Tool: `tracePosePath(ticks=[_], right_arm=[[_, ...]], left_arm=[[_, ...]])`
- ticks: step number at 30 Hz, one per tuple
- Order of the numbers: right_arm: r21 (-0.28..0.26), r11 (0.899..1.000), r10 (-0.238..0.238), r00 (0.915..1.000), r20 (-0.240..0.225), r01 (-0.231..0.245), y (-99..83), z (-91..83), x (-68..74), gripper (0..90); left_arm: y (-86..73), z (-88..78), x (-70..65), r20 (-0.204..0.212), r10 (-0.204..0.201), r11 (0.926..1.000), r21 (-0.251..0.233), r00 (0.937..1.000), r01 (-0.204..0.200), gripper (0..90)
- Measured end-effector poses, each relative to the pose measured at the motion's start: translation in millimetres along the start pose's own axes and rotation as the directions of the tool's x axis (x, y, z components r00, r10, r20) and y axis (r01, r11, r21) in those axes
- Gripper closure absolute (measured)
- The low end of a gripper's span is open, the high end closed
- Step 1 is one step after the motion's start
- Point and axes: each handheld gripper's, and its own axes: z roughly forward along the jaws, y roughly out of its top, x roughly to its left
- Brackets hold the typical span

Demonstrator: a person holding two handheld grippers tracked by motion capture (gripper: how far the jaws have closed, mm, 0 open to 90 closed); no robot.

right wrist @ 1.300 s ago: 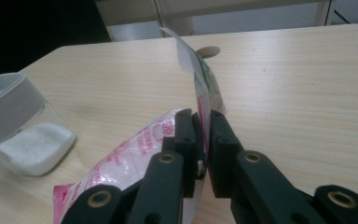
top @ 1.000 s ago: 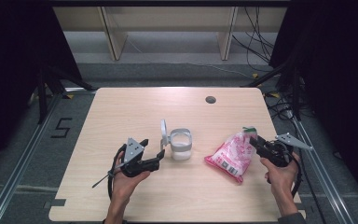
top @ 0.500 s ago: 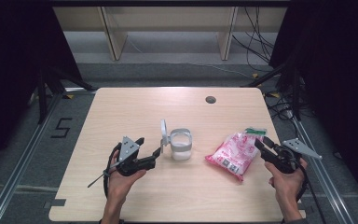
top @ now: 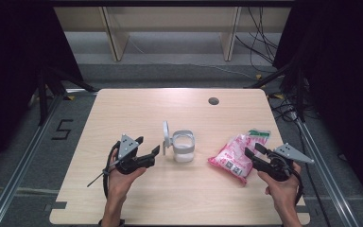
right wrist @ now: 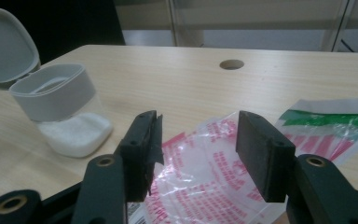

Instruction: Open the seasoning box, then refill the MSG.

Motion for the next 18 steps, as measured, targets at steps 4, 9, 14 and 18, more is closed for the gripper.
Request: tracePosePath(ticks=[4,9,14,18], right_arm=[[0.016,1.000,0.010,0.9999,-0.008,-0.010,-3.1,-0.1,6.8,47.6],[0.025,1.000,-0.001,0.9997,-0.025,0.002,-5.1,-0.3,11.1,48.0],[0.014,1.000,0.004,0.9989,-0.047,-0.004,-7.2,0.6,13.8,48.1],[0.027,0.999,0.022,0.9979,-0.061,-0.020,-9.0,1.2,16.4,48.1]], left_arm=[[2.1,1.4,0.7,-0.008,0.002,1.0000,0.006,1.0000,-0.002,32.7],[6.7,4.2,1.4,0.003,0.026,0.9995,0.017,0.9997,-0.026,38.0],[9.5,5.0,1.0,0.002,0.035,0.9992,0.020,0.9994,-0.035,38.8],[12.7,5.3,2.7,0.014,0.034,0.9991,0.025,0.9993,-0.035,42.3]])
